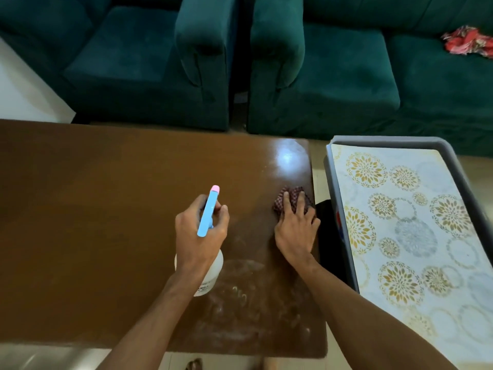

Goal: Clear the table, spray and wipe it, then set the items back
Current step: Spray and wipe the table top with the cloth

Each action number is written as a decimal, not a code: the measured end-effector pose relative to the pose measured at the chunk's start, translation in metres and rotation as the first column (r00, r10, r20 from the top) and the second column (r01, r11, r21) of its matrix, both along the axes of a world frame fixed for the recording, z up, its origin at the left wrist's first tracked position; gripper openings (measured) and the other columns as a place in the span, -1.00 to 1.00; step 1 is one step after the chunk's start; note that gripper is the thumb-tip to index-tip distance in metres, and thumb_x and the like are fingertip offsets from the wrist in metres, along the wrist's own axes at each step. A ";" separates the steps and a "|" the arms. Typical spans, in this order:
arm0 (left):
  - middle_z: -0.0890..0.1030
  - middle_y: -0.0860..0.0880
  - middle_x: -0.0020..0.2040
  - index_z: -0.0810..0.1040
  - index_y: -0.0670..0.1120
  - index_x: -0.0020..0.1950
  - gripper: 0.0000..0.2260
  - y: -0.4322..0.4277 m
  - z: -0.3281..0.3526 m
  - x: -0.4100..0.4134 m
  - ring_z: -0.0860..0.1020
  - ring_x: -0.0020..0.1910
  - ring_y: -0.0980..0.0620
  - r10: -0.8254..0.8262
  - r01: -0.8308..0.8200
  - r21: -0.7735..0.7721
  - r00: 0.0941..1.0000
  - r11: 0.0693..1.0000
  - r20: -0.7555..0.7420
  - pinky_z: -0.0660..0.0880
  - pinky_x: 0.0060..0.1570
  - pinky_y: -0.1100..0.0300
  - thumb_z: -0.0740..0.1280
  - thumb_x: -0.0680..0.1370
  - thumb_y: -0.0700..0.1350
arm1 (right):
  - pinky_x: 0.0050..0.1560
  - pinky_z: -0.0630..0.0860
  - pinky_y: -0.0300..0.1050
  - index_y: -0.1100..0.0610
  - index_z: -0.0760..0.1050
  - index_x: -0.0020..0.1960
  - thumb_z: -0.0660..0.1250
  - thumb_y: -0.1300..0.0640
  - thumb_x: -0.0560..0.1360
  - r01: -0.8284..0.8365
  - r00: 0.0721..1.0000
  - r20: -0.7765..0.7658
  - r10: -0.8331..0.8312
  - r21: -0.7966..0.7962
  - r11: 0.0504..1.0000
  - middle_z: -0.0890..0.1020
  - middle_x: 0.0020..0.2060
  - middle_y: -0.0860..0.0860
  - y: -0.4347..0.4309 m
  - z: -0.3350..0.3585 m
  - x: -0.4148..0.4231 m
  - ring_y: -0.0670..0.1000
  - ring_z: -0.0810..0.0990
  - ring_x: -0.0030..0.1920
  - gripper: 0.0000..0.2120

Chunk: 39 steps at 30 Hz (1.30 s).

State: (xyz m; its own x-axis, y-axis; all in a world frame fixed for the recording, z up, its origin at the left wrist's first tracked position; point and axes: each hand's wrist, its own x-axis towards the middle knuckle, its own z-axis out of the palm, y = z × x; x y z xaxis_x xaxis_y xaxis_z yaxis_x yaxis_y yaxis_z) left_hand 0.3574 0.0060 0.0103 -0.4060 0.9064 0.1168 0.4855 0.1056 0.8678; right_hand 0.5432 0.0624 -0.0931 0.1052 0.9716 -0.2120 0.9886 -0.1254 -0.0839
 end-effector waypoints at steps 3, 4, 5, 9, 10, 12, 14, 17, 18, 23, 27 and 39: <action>0.48 0.11 -0.39 0.52 -0.09 -0.20 -0.84 -0.016 0.001 -0.017 0.48 -0.43 0.09 -0.005 0.004 -0.020 1.000 1.000 -0.010 0.41 -0.39 0.36 0.46 0.53 -0.19 | 0.33 0.23 0.18 -0.08 0.06 0.61 0.16 0.05 0.57 -0.164 0.986 -0.026 0.164 0.006 0.987 0.06 0.60 0.12 -0.015 0.004 -0.042 0.25 0.21 0.42 -0.36; 0.47 0.11 -0.40 0.52 -0.09 -0.20 -0.84 -0.021 0.001 -0.023 0.48 -0.43 0.10 -0.004 0.003 -0.027 1.000 1.000 -0.014 0.40 -0.38 0.38 0.46 0.53 -0.19 | 0.37 0.20 0.19 -0.09 0.04 0.61 0.15 0.05 0.57 -0.247 0.968 -0.044 0.246 -0.001 0.969 0.03 0.60 0.10 -0.021 0.005 -0.059 0.24 0.18 0.44 -0.37; 0.47 0.11 -0.39 0.52 -0.10 -0.19 -0.85 -0.030 0.002 -0.030 0.48 -0.42 0.11 -0.006 0.005 -0.036 1.000 0.999 -0.019 0.39 -0.38 0.40 0.46 0.53 -0.18 | 0.42 0.17 0.20 -0.10 0.02 0.61 0.13 0.05 0.59 -0.331 0.942 -0.067 0.329 -0.015 0.944 0.01 0.61 0.08 -0.030 0.005 -0.076 0.23 0.15 0.47 -0.37; 0.52 0.09 -0.32 0.56 -0.10 -0.12 -0.88 -0.060 -0.002 -0.056 0.52 -0.34 0.11 -0.037 0.035 -0.078 0.999 0.996 -0.018 0.47 -0.35 0.40 0.47 0.53 -0.12 | 0.45 0.15 0.18 -0.12 0.03 0.60 0.14 0.04 0.60 -0.569 0.821 -0.078 0.566 -0.023 0.822 0.01 0.61 0.04 -0.049 0.002 -0.104 0.20 0.15 0.48 -0.39; 0.52 0.08 -0.32 0.56 -0.10 -0.12 -0.88 -0.068 -0.003 -0.062 0.52 -0.35 0.10 -0.044 0.043 -0.083 0.999 0.996 -0.008 0.49 -0.34 0.36 0.47 0.53 -0.12 | 0.40 0.19 0.16 -0.13 0.06 0.60 0.14 0.03 0.61 -0.591 0.806 -0.050 0.590 -0.006 0.807 0.04 0.61 0.03 -0.051 0.000 -0.099 0.19 0.19 0.46 -0.41; 0.52 0.06 -0.34 0.55 -0.11 -0.14 -0.88 -0.080 -0.006 -0.071 0.51 -0.38 0.06 -0.056 0.056 -0.097 0.998 0.994 0.005 0.51 -0.36 0.26 0.46 0.53 -0.14 | 0.31 0.25 0.14 -0.14 0.09 0.59 0.13 -0.01 0.62 -0.542 0.840 0.002 0.542 0.028 0.840 0.09 0.60 0.03 -0.053 -0.003 -0.082 0.18 0.25 0.40 -0.44; 0.54 0.05 -0.32 0.57 -0.11 -0.12 -0.89 -0.091 -0.007 -0.077 0.54 -0.35 0.04 -0.061 0.064 -0.112 0.998 0.992 0.024 0.56 -0.33 0.21 0.47 0.53 -0.14 | 0.29 0.27 0.18 -0.14 0.10 0.59 0.13 0.00 0.62 -0.324 0.946 0.015 0.324 0.029 0.945 0.10 0.59 0.05 -0.057 -0.005 -0.059 0.21 0.26 0.38 -0.45; 0.54 0.08 -0.31 0.57 -0.09 -0.11 -0.89 -0.102 -0.008 -0.082 0.54 -0.35 0.09 -0.058 0.064 -0.125 0.997 0.990 0.051 0.55 -0.34 0.27 0.48 0.53 -0.13 | 0.32 0.23 0.24 -0.09 0.12 0.59 0.13 0.01 0.63 0.009 1.000 -0.013 -0.009 0.017 1.000 0.12 0.58 0.11 -0.070 -0.004 -0.033 0.29 0.26 0.39 -0.47; 0.54 0.09 -0.31 0.57 -0.09 -0.11 -0.89 -0.105 -0.009 -0.084 0.54 -0.35 0.10 -0.062 0.069 -0.129 0.997 0.989 0.056 0.53 -0.34 0.31 0.48 0.53 -0.13 | 0.33 0.23 0.25 -0.08 0.12 0.59 0.12 0.02 0.63 0.050 0.999 -0.009 -0.050 0.008 0.999 0.12 0.58 0.12 -0.076 -0.003 -0.032 0.31 0.25 0.40 -0.47; 0.53 0.11 -0.31 0.57 -0.06 -0.10 -0.90 -0.119 -0.010 -0.094 0.55 -0.33 0.12 -0.080 0.087 -0.138 0.995 0.987 0.056 0.54 -0.34 0.33 0.47 0.54 -0.12 | 0.32 0.25 0.21 -0.08 0.08 0.60 0.16 0.03 0.59 -0.084 0.996 0.010 0.084 -0.011 0.996 0.09 0.59 0.13 -0.097 0.003 -0.080 0.26 0.26 0.38 -0.40; 0.53 0.10 -0.33 0.56 -0.08 -0.12 -0.89 -0.126 -0.011 -0.102 0.52 -0.37 0.07 -0.096 0.094 -0.135 0.995 0.986 -0.007 0.56 -0.34 0.20 0.47 0.53 -0.12 | 0.41 0.21 0.21 -0.12 0.06 0.60 0.17 0.03 0.59 -0.440 0.898 -0.037 0.439 -0.012 0.898 0.05 0.60 0.09 -0.126 -0.001 -0.133 0.24 0.19 0.46 -0.38; 0.54 0.09 -0.31 0.58 -0.07 -0.10 -0.91 -0.147 -0.014 -0.094 0.56 -0.32 0.07 -0.184 0.192 -0.146 0.981 0.970 0.065 0.55 -0.34 0.28 0.46 0.54 -0.11 | 0.30 0.24 0.19 -0.11 0.14 0.58 0.12 0.02 0.64 0.201 0.979 -0.031 -0.200 0.028 0.979 0.13 0.59 0.08 -0.162 -0.002 -0.029 0.24 0.27 0.39 -0.48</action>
State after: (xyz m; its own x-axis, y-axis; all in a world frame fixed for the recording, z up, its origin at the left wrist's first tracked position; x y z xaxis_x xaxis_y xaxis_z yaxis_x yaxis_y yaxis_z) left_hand 0.2638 -0.1405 -0.0036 -0.2285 0.9726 -0.0437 0.4646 0.1484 0.8730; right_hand 0.5144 -0.0994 -0.0947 0.2929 0.9375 -0.1880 0.9408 -0.3177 -0.1185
